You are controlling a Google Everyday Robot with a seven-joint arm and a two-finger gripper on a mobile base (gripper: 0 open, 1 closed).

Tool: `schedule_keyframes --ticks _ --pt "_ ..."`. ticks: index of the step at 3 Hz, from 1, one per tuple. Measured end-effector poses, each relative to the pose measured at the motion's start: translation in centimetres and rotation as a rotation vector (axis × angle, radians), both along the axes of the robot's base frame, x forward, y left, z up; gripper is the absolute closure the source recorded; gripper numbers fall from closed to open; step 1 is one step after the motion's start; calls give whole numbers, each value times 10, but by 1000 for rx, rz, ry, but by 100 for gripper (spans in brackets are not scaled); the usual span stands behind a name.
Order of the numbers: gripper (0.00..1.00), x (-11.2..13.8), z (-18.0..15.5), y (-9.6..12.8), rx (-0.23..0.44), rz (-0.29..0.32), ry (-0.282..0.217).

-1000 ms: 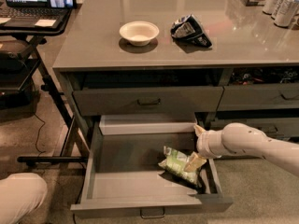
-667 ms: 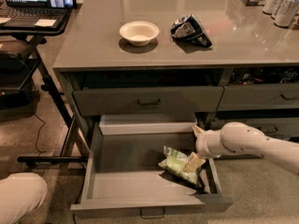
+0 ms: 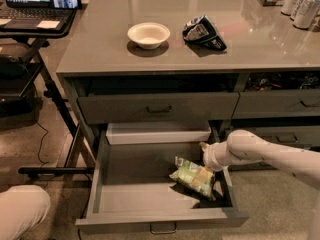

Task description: Pick green jalapeno chip bag from middle drawer and place on counter

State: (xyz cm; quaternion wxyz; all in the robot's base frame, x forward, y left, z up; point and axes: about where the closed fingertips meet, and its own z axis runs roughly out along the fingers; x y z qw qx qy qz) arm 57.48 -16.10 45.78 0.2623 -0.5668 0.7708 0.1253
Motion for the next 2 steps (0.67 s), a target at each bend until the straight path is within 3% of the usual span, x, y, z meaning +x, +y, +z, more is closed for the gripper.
schedule_keyframes --ticks 2 --pt "0 1 -56 2 54 -44 150"
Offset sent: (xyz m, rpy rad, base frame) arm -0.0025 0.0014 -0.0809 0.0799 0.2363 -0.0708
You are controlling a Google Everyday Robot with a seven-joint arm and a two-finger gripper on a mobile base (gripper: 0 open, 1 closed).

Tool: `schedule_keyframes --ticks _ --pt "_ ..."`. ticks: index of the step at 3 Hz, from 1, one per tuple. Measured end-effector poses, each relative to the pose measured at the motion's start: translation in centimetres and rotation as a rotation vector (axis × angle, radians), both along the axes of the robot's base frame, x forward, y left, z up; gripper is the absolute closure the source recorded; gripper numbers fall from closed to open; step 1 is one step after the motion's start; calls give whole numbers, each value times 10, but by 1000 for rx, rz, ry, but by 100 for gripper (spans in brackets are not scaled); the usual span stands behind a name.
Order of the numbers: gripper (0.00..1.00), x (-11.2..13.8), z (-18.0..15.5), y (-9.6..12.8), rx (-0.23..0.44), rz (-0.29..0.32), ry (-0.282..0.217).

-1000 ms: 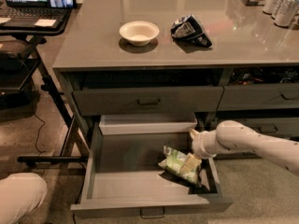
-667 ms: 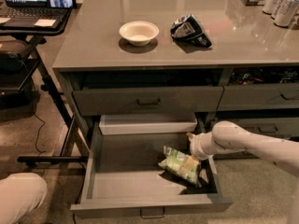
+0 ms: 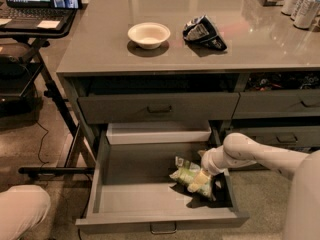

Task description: Pick green jalapeno chip bag from middle drawer and place on counter

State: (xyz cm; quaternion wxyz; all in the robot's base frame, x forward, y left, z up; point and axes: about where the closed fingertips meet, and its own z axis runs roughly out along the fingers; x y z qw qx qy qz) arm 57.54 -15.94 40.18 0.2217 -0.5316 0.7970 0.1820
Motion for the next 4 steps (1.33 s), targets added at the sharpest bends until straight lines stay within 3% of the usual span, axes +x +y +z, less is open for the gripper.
schedule_keyframes --ticks 1,2,4 --pt "0 -5 -24 2 7 -11 73" --pt "9 -9 -46 -6 -6 -35 132" --pt "51 -11 -44 -13 -21 -53 148"
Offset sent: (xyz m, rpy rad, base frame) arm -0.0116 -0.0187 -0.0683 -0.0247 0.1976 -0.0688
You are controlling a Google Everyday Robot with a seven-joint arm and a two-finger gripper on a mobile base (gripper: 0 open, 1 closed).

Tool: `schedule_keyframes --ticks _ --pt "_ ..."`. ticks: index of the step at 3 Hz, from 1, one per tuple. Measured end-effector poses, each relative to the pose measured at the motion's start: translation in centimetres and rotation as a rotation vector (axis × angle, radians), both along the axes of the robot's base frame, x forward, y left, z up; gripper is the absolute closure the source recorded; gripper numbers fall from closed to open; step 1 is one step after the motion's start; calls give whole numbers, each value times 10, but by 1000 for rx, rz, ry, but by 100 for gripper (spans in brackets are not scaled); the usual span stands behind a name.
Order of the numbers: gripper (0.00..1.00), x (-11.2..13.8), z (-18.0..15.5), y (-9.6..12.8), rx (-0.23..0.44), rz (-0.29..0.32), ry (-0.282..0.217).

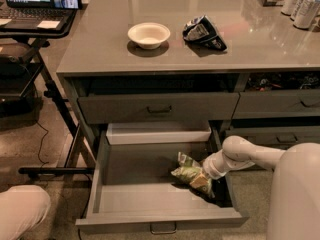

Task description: Pick green jalapeno chip bag from middle drawer and place on counter

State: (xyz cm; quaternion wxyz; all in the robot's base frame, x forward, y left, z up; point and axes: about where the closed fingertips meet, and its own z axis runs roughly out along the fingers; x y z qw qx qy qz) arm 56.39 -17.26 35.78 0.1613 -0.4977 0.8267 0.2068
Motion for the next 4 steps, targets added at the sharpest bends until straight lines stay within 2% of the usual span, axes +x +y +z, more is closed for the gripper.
schedule_keyframes --ticks 1,2,4 --pt "74 0 4 0 0 0 0" --pt "97 -4 36 6 -37 44 -62" --pt "100 -41 151 25 -205 225 -229"
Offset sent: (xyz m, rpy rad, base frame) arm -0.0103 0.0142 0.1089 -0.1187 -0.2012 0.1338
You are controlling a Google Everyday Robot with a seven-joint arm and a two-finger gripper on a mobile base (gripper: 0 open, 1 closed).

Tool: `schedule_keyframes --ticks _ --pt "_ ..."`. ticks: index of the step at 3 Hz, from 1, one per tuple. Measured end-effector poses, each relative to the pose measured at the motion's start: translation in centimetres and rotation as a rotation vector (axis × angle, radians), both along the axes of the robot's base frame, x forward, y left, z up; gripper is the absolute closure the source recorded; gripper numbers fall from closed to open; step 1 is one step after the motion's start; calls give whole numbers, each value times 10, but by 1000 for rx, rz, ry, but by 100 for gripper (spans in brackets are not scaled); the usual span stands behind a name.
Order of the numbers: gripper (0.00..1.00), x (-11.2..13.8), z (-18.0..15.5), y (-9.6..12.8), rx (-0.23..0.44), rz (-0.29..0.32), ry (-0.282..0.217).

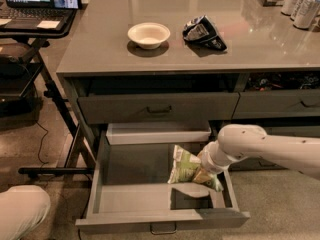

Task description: Pick green jalapeno chip bag from middle drawer and place on counter

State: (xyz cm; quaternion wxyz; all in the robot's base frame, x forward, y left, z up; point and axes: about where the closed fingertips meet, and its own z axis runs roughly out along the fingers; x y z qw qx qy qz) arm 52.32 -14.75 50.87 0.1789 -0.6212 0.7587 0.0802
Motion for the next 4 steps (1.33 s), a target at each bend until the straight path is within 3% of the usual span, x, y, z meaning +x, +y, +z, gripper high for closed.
schedule_keyframes --ticks 1,2,4 --pt "100 -7 79 8 -73 95 -107" --pt "100 6 188 16 -114 177 -269" --pt "100 8 200 17 -124 187 -293"
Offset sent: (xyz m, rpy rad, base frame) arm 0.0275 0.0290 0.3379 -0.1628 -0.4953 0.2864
